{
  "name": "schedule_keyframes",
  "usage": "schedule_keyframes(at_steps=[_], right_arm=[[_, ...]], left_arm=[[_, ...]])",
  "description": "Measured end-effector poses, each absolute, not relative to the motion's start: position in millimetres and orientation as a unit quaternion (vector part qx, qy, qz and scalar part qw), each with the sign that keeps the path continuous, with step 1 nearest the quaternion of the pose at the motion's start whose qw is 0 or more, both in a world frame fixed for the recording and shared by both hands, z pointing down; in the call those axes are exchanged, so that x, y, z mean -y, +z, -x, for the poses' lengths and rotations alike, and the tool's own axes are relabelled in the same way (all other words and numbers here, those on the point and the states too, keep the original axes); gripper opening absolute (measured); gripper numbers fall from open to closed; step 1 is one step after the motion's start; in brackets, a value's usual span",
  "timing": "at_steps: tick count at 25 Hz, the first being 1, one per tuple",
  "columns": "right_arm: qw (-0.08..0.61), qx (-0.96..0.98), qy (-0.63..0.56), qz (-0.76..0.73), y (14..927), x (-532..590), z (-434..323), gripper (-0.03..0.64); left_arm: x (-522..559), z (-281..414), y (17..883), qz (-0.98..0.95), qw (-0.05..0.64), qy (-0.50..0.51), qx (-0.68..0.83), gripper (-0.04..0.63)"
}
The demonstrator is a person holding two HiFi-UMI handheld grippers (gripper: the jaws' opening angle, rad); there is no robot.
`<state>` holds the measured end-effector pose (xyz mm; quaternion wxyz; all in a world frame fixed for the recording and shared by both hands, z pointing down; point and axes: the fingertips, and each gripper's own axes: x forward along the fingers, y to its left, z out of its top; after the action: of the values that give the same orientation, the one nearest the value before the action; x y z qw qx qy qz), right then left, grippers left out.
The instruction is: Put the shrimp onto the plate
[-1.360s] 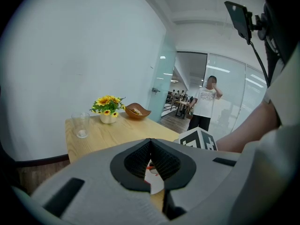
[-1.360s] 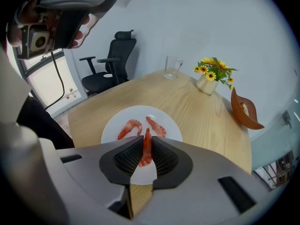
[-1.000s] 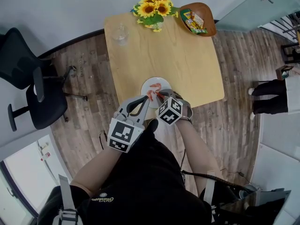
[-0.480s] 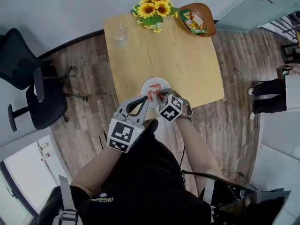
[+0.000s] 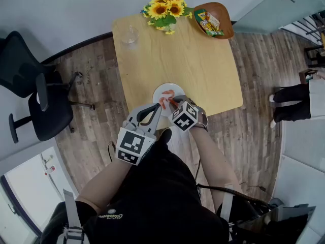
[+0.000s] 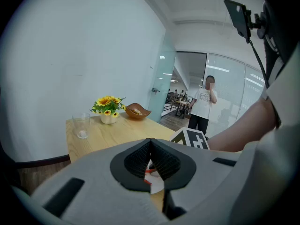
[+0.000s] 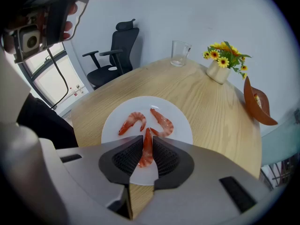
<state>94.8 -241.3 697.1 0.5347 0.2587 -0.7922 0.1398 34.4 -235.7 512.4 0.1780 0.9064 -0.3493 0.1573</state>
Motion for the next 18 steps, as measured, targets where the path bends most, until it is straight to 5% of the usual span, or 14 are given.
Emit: schedule_keyframes(at_steps=[18], right_arm=[[0.502, 0.797, 0.175, -0.287, 694.8, 239.9, -100.4, 0.091]], left_arm=[[235.6, -30.0, 509.9, -0.909, 0.172, 0.153, 0.348, 0.005]])
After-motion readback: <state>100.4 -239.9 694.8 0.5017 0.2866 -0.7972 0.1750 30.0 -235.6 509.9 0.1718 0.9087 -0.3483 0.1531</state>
